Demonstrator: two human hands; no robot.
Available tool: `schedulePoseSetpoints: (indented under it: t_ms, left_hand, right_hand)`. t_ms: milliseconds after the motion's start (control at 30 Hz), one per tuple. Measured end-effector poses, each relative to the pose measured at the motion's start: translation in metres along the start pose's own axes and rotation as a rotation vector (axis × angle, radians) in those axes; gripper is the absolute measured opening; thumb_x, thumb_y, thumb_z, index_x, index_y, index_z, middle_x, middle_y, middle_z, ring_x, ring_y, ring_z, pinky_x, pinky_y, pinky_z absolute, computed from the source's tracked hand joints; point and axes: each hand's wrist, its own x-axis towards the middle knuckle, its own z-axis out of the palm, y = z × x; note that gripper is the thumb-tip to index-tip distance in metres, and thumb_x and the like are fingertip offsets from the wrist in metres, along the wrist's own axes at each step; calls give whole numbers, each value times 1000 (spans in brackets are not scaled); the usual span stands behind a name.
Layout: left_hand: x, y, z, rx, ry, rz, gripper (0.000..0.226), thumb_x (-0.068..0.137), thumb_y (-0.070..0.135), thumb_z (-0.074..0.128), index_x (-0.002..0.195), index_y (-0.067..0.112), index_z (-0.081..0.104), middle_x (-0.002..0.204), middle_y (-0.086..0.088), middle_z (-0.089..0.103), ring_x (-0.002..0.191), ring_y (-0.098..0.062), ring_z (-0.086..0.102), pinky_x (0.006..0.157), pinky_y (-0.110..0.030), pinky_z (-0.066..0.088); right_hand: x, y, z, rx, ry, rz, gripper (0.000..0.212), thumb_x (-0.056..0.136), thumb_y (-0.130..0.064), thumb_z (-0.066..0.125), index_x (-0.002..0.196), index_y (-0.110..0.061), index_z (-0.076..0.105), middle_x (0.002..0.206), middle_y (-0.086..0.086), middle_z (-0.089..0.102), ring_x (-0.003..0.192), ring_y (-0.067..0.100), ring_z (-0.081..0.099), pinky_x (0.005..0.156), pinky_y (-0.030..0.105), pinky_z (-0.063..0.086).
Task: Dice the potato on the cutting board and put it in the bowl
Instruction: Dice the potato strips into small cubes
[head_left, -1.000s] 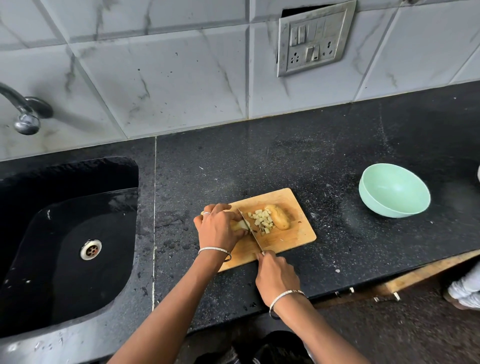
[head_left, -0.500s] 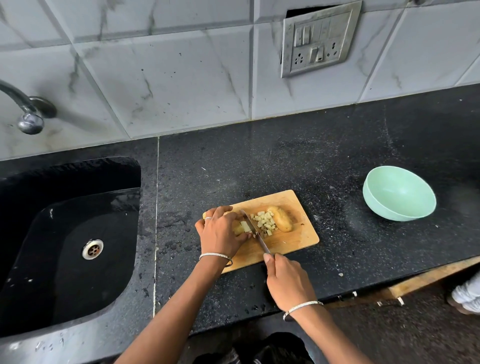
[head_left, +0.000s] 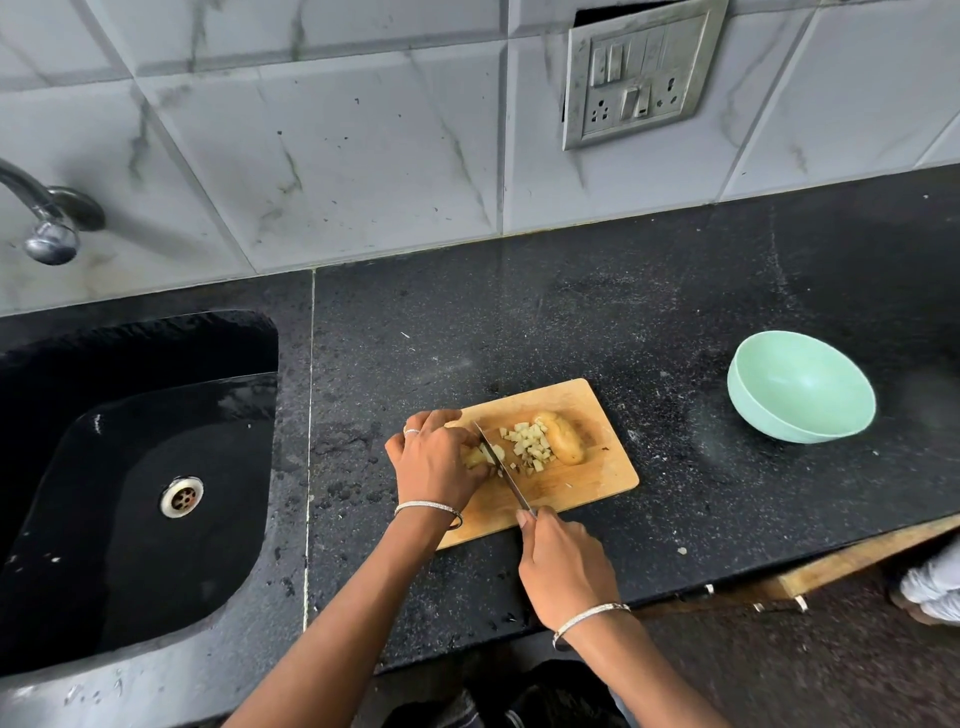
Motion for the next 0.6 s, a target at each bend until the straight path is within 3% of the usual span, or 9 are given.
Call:
schedulePoseSetpoints:
  t_ms: [333, 600]
  left_hand:
    - [5, 3, -3, -21, -49, 3, 32, 67, 46, 79, 97, 35, 74, 134, 16, 53, 127, -16, 35, 93, -40, 27]
    - [2, 4, -3, -45, -3, -30, 28, 67, 47, 75, 90, 33, 74, 130, 13, 56, 124, -17, 38, 89, -39, 26]
  right_hand:
    - [10, -7, 3, 14, -73, 43, 38, 104, -40, 30, 104, -14, 57, 105, 11, 66, 99, 36, 64, 72, 39, 47]
    - [2, 5, 7, -203, 91, -38, 38, 104, -42, 25, 115, -17, 51, 101, 7, 69, 95, 31, 67, 64, 37, 45]
